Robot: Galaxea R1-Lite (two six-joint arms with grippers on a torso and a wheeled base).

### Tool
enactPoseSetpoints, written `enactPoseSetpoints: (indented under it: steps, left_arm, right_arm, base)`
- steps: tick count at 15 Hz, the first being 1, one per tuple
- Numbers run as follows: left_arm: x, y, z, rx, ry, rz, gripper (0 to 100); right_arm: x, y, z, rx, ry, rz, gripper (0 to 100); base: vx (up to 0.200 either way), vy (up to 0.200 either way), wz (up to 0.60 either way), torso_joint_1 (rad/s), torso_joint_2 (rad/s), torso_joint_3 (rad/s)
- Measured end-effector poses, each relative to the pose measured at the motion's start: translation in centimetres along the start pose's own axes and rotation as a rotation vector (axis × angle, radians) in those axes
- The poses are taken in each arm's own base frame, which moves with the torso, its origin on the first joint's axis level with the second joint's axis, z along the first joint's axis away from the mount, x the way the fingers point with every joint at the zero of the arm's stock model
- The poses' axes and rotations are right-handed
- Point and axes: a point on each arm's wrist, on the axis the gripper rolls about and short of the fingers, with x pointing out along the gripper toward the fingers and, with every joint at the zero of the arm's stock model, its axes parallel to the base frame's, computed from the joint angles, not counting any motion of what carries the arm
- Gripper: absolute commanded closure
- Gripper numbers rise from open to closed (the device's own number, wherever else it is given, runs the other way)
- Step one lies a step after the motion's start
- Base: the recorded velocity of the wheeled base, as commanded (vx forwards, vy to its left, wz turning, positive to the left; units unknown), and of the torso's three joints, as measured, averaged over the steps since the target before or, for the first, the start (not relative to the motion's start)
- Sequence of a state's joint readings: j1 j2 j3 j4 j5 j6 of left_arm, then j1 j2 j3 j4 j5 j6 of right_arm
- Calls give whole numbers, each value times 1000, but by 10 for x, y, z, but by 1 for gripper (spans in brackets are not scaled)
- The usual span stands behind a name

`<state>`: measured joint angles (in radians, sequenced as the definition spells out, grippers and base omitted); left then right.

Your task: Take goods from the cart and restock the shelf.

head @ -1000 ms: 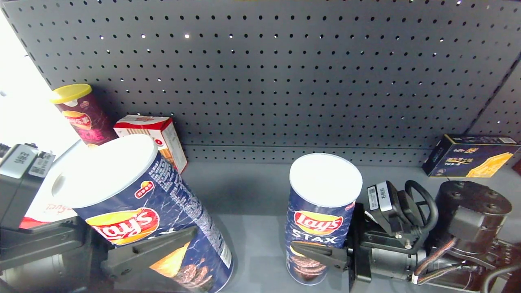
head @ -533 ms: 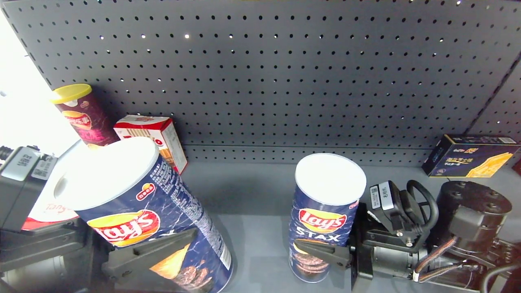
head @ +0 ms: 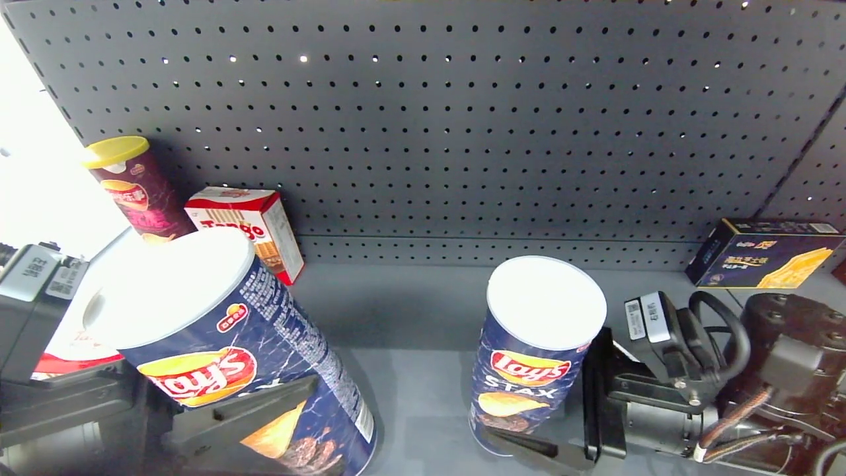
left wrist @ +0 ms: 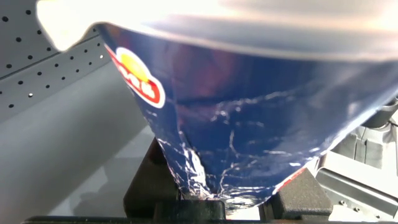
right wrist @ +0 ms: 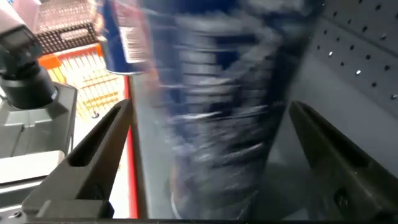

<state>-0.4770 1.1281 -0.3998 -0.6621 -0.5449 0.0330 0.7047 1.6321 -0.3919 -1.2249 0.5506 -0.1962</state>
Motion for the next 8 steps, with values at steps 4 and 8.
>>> enactPoseSetpoints:
  steps: [4,8]
  left_arm:
    - [0,0,0,1,-1,-1,100]
    - [0,0,0,4,-3,-3,100]
  right_arm:
    - [-25,12,15,-27,-44,-12,0]
    - [-72,17,38,-82,-107,-123,0]
  base:
    - [0,0,0,0,0,0]
    - [0,0,0,0,0,0]
